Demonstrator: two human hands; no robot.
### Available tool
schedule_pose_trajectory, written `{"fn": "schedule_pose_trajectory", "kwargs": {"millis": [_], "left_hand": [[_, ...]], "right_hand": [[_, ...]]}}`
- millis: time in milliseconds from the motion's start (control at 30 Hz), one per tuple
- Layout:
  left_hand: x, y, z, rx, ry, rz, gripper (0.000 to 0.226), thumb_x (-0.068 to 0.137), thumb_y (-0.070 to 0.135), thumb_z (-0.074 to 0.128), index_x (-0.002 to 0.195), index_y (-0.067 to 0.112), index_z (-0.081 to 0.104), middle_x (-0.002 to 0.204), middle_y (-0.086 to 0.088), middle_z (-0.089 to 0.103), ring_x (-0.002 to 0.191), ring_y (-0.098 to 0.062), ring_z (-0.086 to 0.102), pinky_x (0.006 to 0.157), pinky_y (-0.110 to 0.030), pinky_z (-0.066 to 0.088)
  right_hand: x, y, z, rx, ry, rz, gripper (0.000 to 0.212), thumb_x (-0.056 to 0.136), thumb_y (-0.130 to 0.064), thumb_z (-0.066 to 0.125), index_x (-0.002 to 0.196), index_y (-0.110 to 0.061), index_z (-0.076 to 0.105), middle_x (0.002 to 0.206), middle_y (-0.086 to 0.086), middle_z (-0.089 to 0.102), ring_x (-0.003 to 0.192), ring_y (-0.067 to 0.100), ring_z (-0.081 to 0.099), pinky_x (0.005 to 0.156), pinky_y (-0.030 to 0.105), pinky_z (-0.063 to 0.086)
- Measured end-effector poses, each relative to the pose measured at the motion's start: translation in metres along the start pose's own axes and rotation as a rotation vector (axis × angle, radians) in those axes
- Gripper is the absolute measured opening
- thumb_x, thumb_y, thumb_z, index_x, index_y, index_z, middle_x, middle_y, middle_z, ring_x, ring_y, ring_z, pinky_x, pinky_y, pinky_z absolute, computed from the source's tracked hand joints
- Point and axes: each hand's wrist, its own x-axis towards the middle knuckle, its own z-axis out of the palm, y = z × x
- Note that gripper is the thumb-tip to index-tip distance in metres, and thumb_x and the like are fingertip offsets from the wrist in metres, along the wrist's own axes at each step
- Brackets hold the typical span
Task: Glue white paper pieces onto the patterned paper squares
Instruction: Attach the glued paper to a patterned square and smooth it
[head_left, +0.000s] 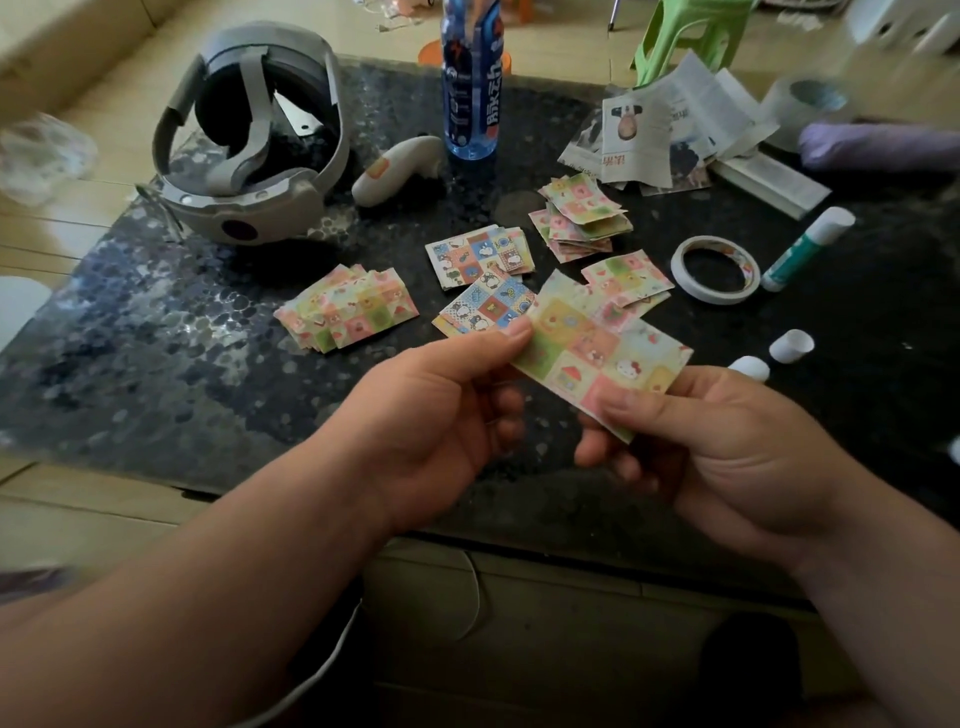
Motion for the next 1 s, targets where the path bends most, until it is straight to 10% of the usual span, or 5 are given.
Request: {"fn": "schedule_pose_trajectory", "kwargs": {"millis": [400, 1000], "left_hand": [[0.006, -0.005, -0.008, 0.189, 0.125, 0.135, 0.024, 0.075, 0.033, 0.074, 0.073, 0.009, 0.069, 0.076, -0.013, 0.058, 0.053, -0.013, 0.043, 0.052, -0.023, 0.038], [-0.006, -0.033, 0.003, 0.248, -0.055, 0.071, 0.027, 0.078, 0.029, 0.083, 0.089, 0.006, 0.075, 0.08, -0.011, 0.068, 0.06, -0.015, 0.056, 0.055, -0.025, 0.047]], "right_hand": [[0.005, 0.006, -0.007, -0.07, 0.083, -0.023, 0.022, 0.075, -0.027, 0.072, 0.068, -0.006, 0.073, 0.066, 0.015, 0.067, 0.049, 0.013, 0.038, 0.047, 0.022, 0.027], [0.014, 0.024, 0.007, 0.196, 0.165, -0.094, 0.016, 0.068, -0.018, 0.076, 0.08, -0.007, 0.076, 0.051, 0.0, 0.051, 0.036, 0.004, 0.032, 0.035, 0.017, 0.018]]}}
